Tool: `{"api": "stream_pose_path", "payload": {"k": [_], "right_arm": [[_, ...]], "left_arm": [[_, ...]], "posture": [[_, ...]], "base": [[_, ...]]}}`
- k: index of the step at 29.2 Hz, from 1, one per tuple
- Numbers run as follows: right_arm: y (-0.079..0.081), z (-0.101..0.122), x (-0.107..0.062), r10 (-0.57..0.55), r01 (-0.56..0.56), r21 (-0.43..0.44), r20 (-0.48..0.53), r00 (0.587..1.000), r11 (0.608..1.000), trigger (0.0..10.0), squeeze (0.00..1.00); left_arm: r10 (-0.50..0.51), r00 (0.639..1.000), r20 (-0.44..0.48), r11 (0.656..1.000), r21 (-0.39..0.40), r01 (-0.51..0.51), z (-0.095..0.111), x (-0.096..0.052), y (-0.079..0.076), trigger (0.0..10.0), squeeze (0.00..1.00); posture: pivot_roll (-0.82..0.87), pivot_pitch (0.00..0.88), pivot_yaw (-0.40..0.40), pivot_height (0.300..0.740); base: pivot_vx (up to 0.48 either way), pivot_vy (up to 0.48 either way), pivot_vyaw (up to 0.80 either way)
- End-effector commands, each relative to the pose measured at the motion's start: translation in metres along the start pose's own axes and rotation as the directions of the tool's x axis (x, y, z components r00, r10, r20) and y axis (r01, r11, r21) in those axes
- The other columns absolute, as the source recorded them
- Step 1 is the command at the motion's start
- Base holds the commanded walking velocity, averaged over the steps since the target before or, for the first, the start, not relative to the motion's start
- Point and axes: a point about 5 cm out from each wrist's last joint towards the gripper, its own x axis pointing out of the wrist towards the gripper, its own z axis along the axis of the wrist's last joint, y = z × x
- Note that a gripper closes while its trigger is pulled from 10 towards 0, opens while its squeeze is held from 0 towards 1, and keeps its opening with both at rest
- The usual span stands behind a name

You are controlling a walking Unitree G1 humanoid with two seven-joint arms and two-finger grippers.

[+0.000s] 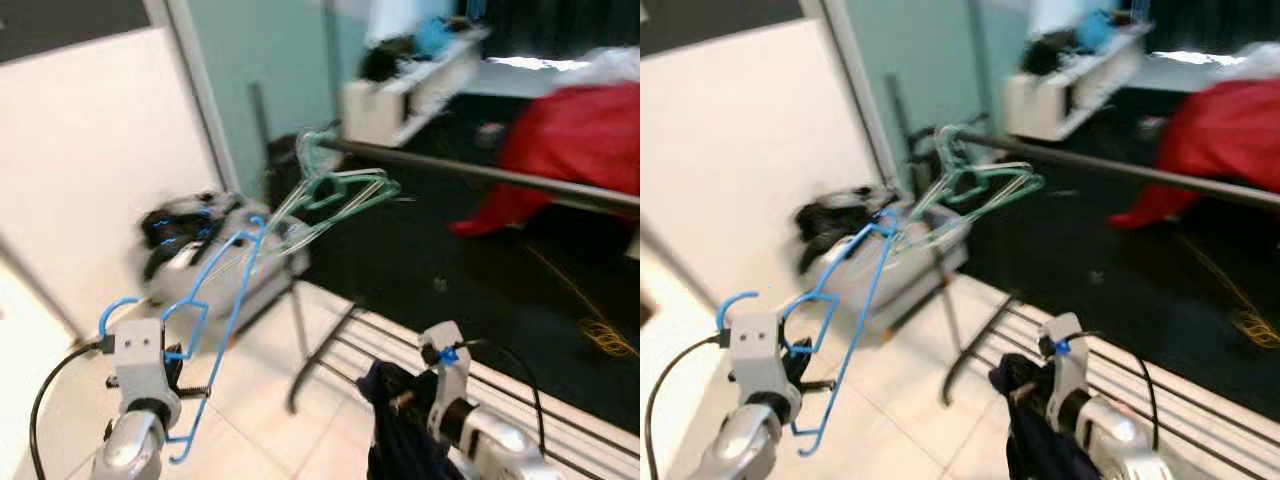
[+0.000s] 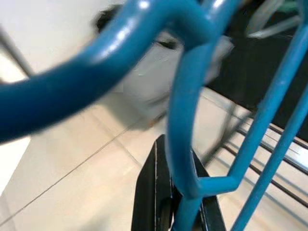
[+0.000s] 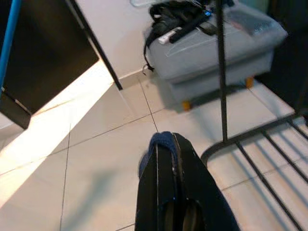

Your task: Hang hanger

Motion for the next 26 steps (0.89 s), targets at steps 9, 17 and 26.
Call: {"api": "stream_pose_path", "payload": {"k": [9,17,26], "right_arm": [[-0.007,0.006,0.006,-0.043,0.044,-0.034,0.036,0.998,0.998,10.0,0.0],[-0.02,0.005,0.004,-0.127,0.128,-0.018,0.039,0.991,0.992,10.0,0.0],[-0.025,0.003,0.004,-0.132,0.131,0.007,0.031,0.991,0.991,10.0,0.0]], "left_arm": [[0.007,0.999,-0.044,1.0,0.001,-0.007,-0.005,0.01,0.003,10.0,0.0],[-0.197,0.975,-0.104,0.98,-0.051,0.192,-0.016,-0.004,-0.021,10.0,0.0],[-0.18,0.981,-0.074,0.984,-0.015,0.179,-0.013,0.007,-0.027,10.0,0.0]], "posture": [[-0.07,0.0,0.052,0.74],[-0.06,0.0,0.038,0.74],[-0.03,0.0,-0.02,0.74]], "base": [[0.0,0.0,0.75],[0.0,0.0,0.75],[0.0,0.0,0.75]]}}
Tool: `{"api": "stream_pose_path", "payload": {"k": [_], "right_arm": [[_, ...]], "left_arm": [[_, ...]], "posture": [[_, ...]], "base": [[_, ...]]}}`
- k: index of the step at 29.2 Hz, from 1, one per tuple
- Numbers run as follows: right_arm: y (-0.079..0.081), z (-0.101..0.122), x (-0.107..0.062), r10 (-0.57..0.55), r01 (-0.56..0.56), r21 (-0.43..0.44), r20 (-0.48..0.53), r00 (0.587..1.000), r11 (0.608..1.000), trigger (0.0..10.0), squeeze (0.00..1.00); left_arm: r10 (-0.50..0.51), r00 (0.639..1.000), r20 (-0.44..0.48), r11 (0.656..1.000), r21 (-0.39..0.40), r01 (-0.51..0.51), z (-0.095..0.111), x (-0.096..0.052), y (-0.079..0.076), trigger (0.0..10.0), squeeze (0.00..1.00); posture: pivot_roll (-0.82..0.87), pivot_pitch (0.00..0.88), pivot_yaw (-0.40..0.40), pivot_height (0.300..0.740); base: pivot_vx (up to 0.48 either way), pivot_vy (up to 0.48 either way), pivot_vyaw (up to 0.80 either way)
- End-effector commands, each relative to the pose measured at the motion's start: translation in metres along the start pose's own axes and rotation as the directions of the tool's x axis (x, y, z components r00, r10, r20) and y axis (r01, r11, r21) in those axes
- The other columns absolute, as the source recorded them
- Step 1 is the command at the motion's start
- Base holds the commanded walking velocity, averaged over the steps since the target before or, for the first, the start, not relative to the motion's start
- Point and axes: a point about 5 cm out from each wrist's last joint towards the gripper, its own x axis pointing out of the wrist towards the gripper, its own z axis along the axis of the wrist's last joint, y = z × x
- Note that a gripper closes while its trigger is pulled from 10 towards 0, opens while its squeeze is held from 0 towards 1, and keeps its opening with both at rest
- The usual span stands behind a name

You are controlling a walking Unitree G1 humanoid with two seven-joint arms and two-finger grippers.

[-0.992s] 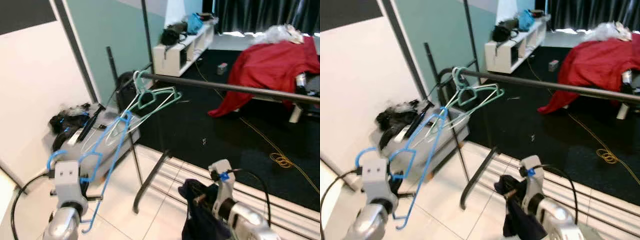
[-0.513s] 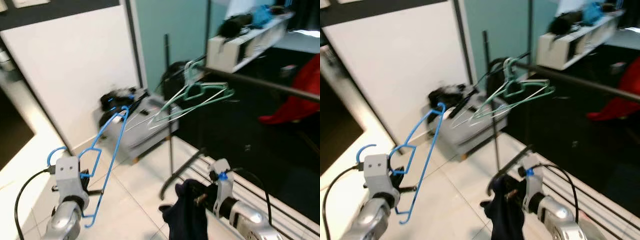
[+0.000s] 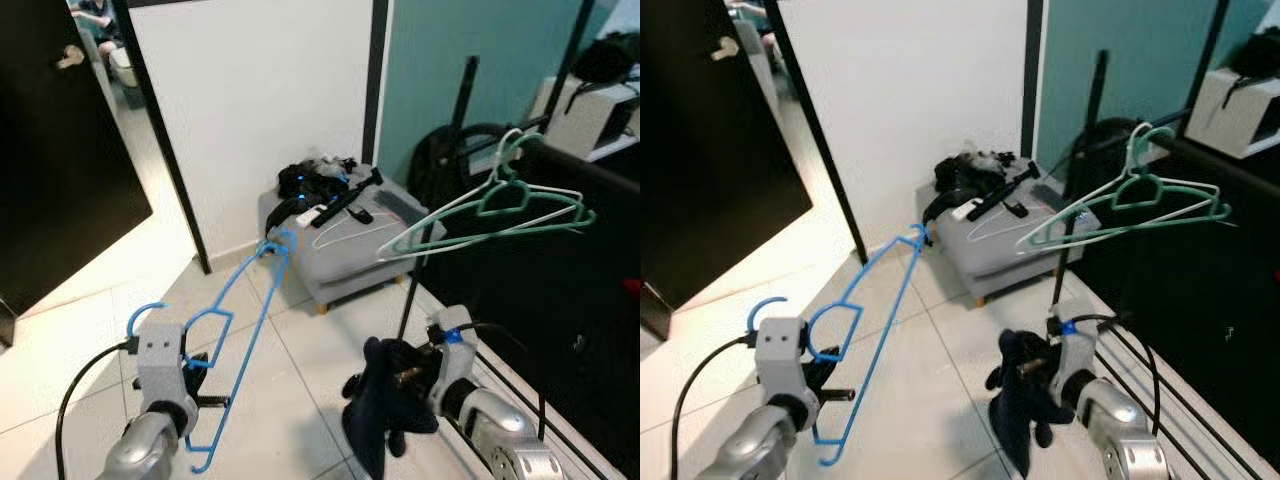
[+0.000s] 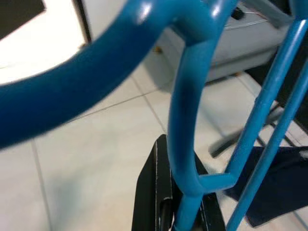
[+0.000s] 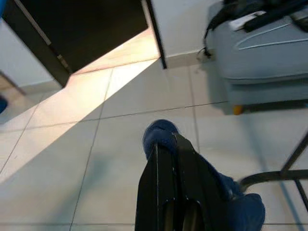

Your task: Hang hanger

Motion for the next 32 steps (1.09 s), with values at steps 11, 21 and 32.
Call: {"api": "stream_pose_path", "payload": {"k": [11,21,32], "right_arm": [[-0.02,0.0,0.006,-0.022,0.021,-0.042,-0.032,0.999,0.999,10.0,0.0],[-0.02,-0.001,0.007,-0.028,0.028,-0.024,-0.02,0.999,0.999,10.0,0.0],[-0.015,-0.001,0.009,-0.024,0.025,0.0,0.017,1.0,1.0,10.0,0.0]], "left_arm": [[0.026,1.0,0.012,0.998,0.062,-0.027,-0.004,0.001,-0.01,10.0,0.0],[0.01,1.0,0.002,0.996,0.089,-0.01,-0.006,0.003,-0.011,10.0,0.0],[0.006,1.0,-0.004,0.994,0.109,-0.005,-0.005,0.004,-0.006,10.0,0.0]], "posture": [[0.0,0.0,-0.082,0.74],[0.0,0.0,-0.06,0.74],[-0.01,0.0,-0.019,0.74]], "base": [[0.0,0.0,0.75],[0.0,0.0,0.75],[0.0,0.0,0.75]]}}
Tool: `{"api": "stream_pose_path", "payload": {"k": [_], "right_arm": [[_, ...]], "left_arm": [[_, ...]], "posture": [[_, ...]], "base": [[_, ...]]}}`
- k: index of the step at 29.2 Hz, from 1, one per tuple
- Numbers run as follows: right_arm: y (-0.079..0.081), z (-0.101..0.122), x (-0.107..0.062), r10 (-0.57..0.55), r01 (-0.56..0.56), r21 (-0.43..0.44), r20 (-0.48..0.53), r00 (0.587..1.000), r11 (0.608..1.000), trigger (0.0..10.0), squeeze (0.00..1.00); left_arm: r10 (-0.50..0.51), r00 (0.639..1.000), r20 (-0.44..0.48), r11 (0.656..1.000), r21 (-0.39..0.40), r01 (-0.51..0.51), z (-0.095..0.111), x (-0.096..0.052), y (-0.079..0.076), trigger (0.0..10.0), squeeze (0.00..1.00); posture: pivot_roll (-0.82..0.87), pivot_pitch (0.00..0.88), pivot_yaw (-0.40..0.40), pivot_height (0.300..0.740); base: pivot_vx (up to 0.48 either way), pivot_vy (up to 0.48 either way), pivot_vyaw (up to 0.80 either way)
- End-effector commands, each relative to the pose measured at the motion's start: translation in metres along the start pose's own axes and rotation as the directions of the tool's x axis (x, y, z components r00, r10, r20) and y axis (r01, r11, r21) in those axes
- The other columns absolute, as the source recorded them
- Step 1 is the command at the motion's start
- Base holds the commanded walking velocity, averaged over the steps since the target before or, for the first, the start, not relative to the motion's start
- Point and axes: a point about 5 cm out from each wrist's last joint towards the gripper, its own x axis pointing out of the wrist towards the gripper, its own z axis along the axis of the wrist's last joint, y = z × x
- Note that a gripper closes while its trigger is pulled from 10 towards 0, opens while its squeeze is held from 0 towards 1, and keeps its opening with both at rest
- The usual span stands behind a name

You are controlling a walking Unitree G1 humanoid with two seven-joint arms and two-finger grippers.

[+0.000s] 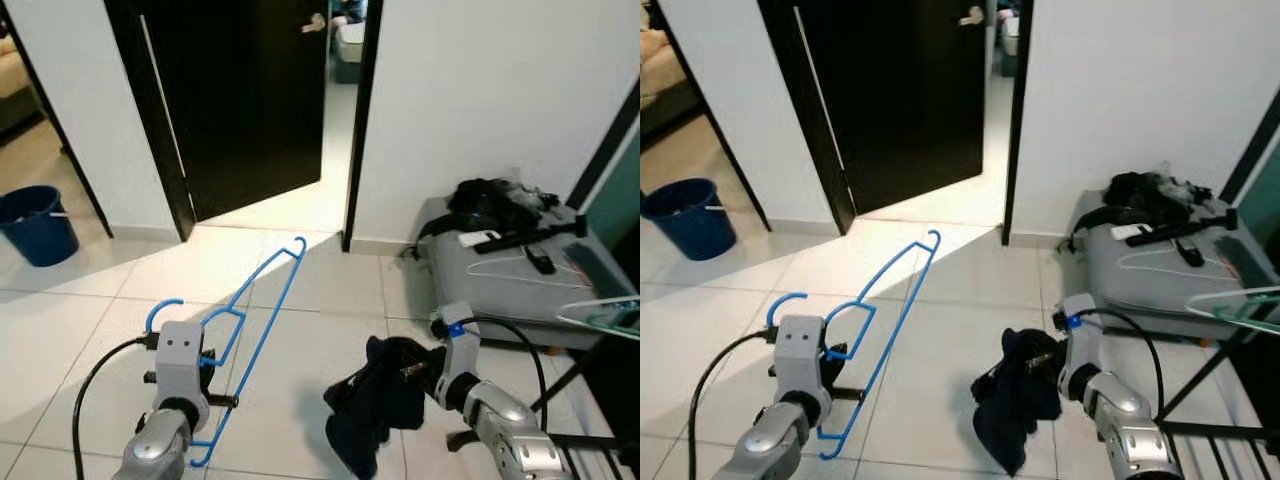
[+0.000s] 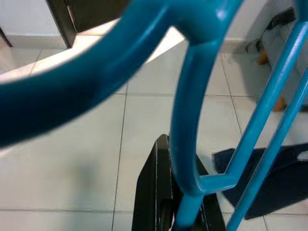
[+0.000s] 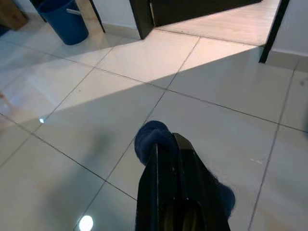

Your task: Hang hanger

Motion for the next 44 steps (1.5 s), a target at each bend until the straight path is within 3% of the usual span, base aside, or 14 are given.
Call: {"api": "stream_pose_path", "payload": {"k": [1,21,26,44], "right_arm": [[0.005,0.007,0.004,0.02,-0.02,-0.006,0.048,0.999,1.0,10.0,0.0],[0.007,0.01,0.005,0.022,-0.021,-0.022,0.067,0.998,1.0,10.0,0.0],[0.007,0.011,0.005,0.031,-0.028,-0.04,0.071,0.997,0.999,10.0,0.0],[0.009,0.01,0.005,0.054,-0.05,-0.06,0.066,0.996,0.997,10.0,0.0]], "left_arm": [[0.025,1.0,-0.018,1.0,0.015,-0.025,-0.004,-0.001,0.008,10.0,0.0],[0.02,1.0,0.009,1.0,-0.018,-0.02,0.001,0.002,0.01,10.0,0.0],[0.07,0.996,0.054,0.997,-0.014,-0.07,0.008,0.005,0.014,10.0,0.0],[0.062,0.997,0.049,0.998,-0.035,-0.061,0.007,0.007,0.013,10.0,0.0]], "posture": [[-0.02,0.0,-0.012,0.74],[-0.04,0.0,0.02,0.74],[-0.05,0.0,0.026,0.74],[-0.04,0.0,0.03,0.74]], "base": [[0.0,0.0,0.75],[0.027,0.0,0.75],[0.48,0.0,0.75],[0.48,0.0,0.75]]}}
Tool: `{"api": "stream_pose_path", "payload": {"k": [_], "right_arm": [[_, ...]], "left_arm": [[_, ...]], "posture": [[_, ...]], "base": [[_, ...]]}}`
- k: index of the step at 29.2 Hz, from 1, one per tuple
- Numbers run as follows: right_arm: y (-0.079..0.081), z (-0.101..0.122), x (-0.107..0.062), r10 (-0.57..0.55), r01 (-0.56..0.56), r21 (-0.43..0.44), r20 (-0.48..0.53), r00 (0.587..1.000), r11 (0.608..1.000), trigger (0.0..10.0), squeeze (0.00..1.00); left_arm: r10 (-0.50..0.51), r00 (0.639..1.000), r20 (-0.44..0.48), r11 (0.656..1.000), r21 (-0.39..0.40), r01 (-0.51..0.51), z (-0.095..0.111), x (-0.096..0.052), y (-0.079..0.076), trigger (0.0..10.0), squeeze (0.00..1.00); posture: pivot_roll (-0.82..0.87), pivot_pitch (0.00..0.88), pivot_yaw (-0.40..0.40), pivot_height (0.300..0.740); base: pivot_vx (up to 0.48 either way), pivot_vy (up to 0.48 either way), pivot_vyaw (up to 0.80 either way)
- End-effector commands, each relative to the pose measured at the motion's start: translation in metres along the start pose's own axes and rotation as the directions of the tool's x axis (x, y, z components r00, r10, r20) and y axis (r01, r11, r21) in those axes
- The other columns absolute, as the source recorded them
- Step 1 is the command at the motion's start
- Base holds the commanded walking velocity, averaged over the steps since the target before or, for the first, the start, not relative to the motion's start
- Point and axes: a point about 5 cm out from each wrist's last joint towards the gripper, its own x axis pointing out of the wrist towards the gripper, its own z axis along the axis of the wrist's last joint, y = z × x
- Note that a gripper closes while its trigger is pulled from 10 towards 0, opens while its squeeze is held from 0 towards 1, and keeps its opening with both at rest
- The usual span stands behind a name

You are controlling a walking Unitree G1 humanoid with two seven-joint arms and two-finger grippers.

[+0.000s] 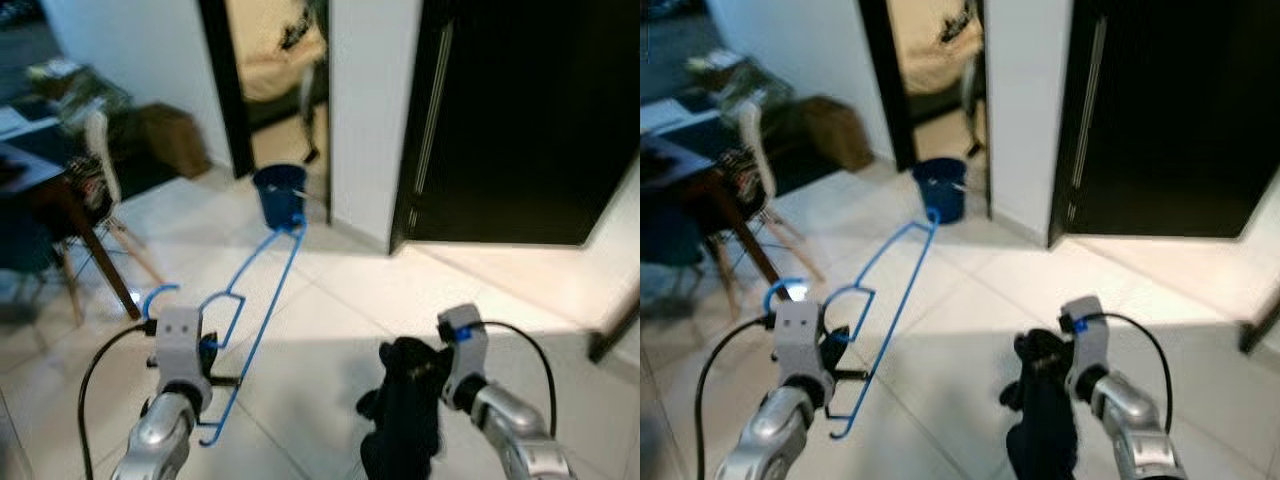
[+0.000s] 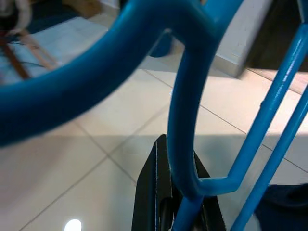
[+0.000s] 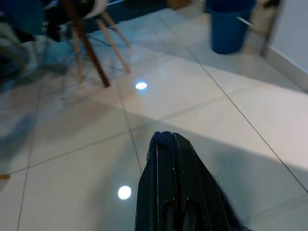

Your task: Hang hanger

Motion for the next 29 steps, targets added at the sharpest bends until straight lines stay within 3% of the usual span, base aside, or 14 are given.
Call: {"api": "stream_pose_path", "payload": {"k": [1,21,23,24,25,29], "right_arm": [[0.008,0.005,0.005,0.038,-0.037,-0.011,0.031,0.999,0.999,10.0,0.0],[0.009,0.013,0.007,0.077,-0.075,-0.024,0.065,0.995,0.997,10.0,0.0],[0.01,0.022,0.01,0.087,-0.084,-0.032,0.093,0.992,0.996,10.0,0.0],[0.015,0.05,0.018,0.117,-0.108,-0.057,0.181,0.977,0.993,10.0,0.0],[0.015,0.05,0.018,0.117,-0.108,-0.057,0.181,0.977,0.993,10.0,0.0],[0.027,0.106,0.028,0.188,-0.16,-0.108,0.339,0.922,0.981,10.0,0.0]], "left_arm": [[0.023,1.0,-0.015,1.0,0.012,-0.023,-0.004,-0.002,0.008,10.0,0.0],[0.046,0.999,0.026,0.998,0.031,-0.047,0.005,0.002,0.01,10.0,0.0],[0.049,0.998,0.034,0.998,0.036,-0.05,0.006,0.003,0.011,10.0,0.0],[0.066,0.996,0.066,0.996,0.054,-0.07,0.014,0.005,0.014,10.0,0.0],[0.066,0.996,0.066,0.996,0.054,-0.07,0.014,0.005,0.014,10.0,0.0],[0.1,0.982,0.159,0.991,0.073,-0.113,0.042,0.011,0.022,10.0,0.0]], "posture": [[-0.04,0.0,0.031,0.74],[-0.04,0.0,0.032,0.74],[-0.03,0.0,0.035,0.74],[-0.03,0.0,0.036,0.74],[-0.03,0.0,0.036,0.74],[-0.02,0.0,0.035,0.74]], "base": [[0.48,0.0,0.75],[0.48,0.0,0.75],[0.48,0.0,0.75],[0.48,0.0,0.75],[0.48,0.0,0.75],[0.48,0.0,0.75]]}}
